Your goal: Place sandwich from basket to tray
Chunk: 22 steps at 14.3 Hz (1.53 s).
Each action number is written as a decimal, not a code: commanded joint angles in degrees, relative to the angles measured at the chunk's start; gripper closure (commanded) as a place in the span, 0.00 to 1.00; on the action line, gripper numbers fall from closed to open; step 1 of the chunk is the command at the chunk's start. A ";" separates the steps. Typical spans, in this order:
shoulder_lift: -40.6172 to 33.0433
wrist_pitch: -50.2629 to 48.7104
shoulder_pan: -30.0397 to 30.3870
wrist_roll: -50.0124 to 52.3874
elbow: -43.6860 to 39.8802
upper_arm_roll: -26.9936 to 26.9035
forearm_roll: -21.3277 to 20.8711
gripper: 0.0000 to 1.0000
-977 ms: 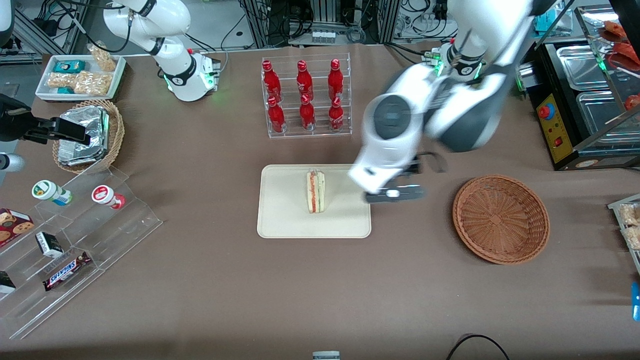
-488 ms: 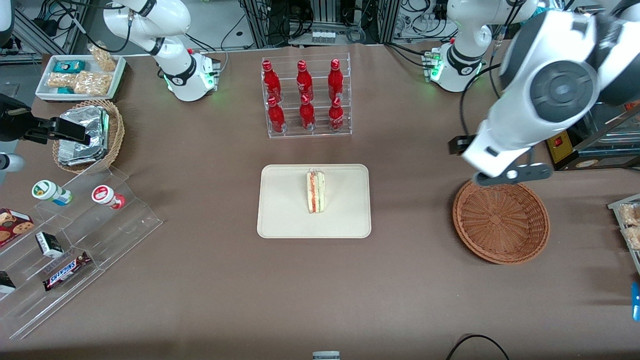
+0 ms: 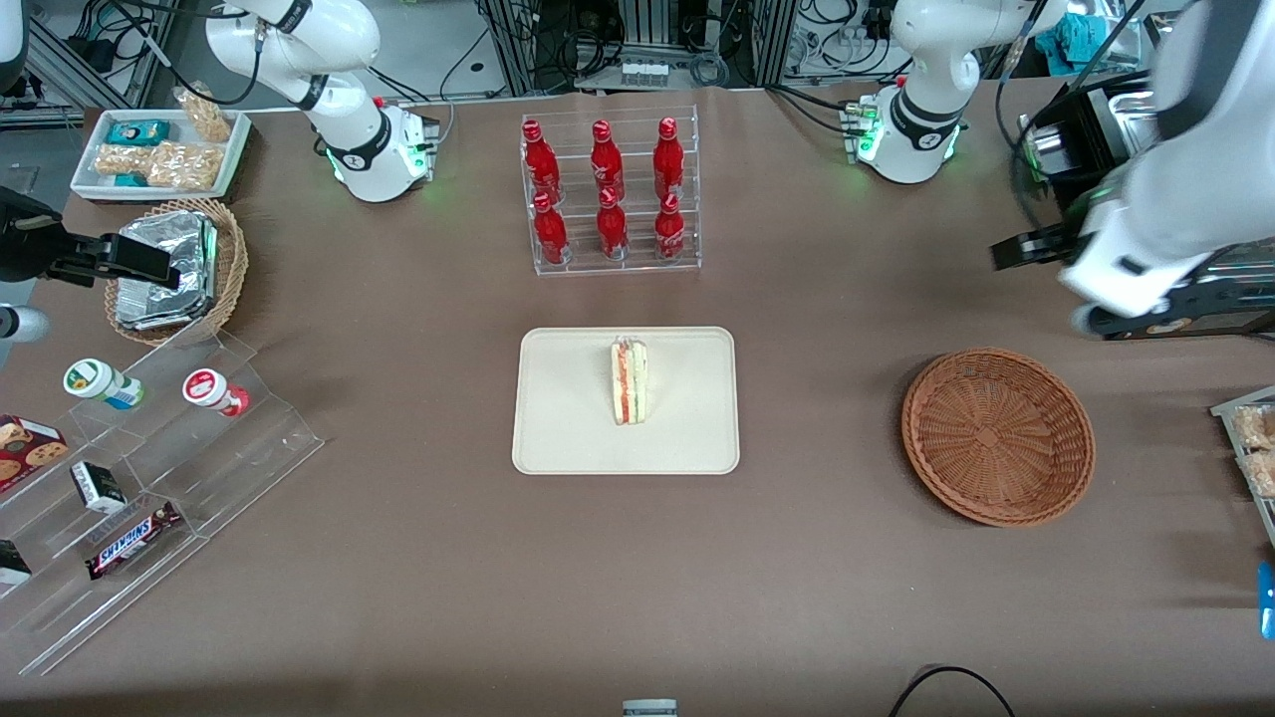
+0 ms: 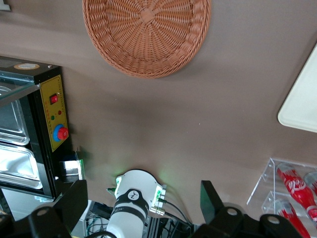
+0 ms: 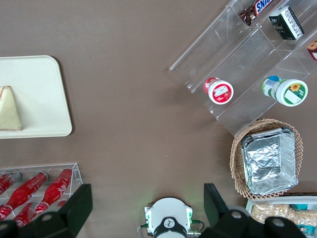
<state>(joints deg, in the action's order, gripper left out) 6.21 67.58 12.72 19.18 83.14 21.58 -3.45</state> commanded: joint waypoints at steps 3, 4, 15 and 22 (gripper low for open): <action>-2.70 -1.93 0.30 -1.70 -0.43 0.31 1.25 0.00; -2.87 -1.58 -1.54 -1.78 -0.43 0.13 0.82 0.00; -5.68 4.92 -9.99 3.75 2.82 -10.68 3.53 0.00; -2.88 8.01 -9.99 3.84 1.25 -10.42 3.01 0.00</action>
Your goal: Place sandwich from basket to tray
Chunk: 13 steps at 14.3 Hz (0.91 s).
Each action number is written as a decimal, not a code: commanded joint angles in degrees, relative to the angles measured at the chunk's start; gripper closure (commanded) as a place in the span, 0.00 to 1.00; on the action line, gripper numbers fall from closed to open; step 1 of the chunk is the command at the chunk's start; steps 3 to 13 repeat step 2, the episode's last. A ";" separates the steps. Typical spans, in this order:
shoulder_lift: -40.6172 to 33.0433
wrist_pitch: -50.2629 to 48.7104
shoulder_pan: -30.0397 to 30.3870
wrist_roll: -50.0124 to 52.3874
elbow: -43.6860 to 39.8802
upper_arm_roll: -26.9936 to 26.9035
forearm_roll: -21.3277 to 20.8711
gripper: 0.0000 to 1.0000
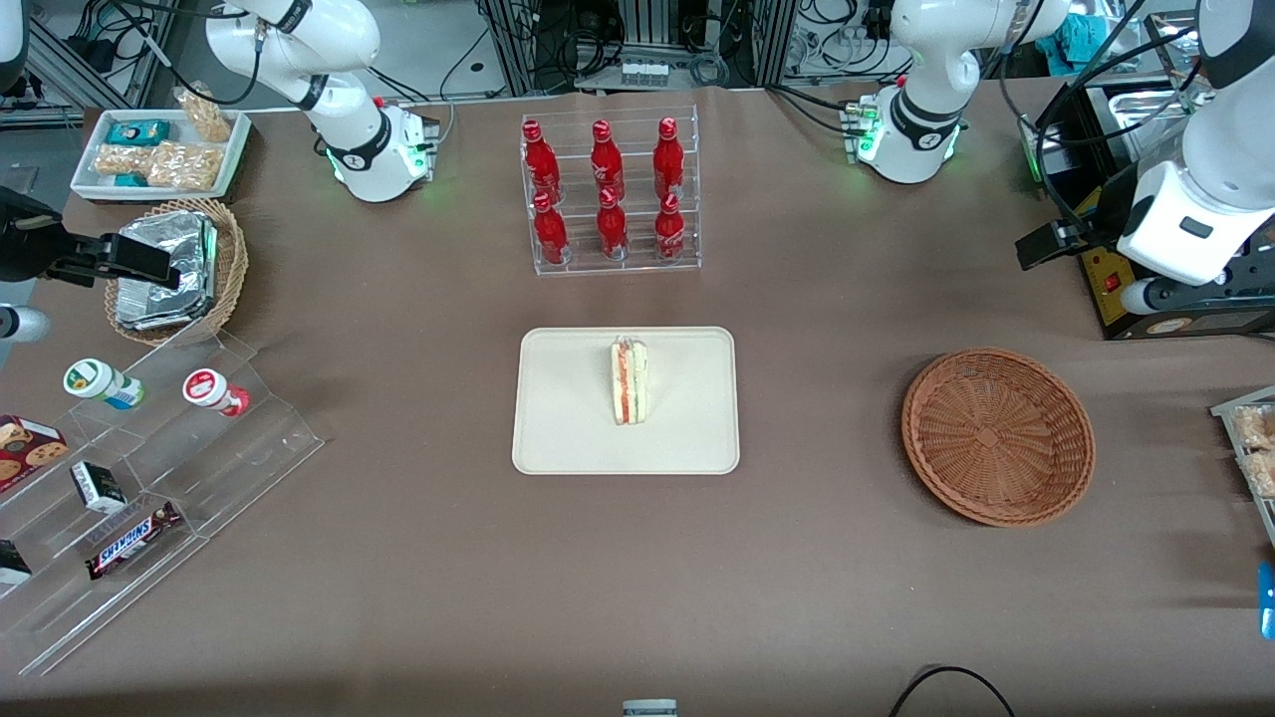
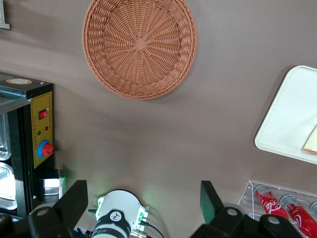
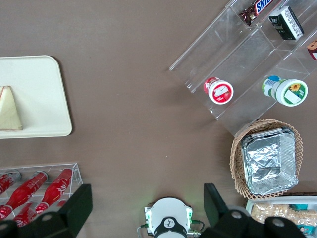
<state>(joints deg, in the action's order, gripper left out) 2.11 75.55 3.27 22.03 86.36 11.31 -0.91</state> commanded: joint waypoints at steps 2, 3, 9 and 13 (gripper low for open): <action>1.32 -0.05 -0.54 1.08 -1.98 -0.14 0.38 0.00; 1.32 -0.05 -0.54 1.08 -1.98 -0.14 0.38 0.00; 1.32 -0.05 -0.54 1.08 -1.98 -0.14 0.38 0.00; 1.32 -0.05 -0.54 1.08 -1.98 -0.14 0.38 0.00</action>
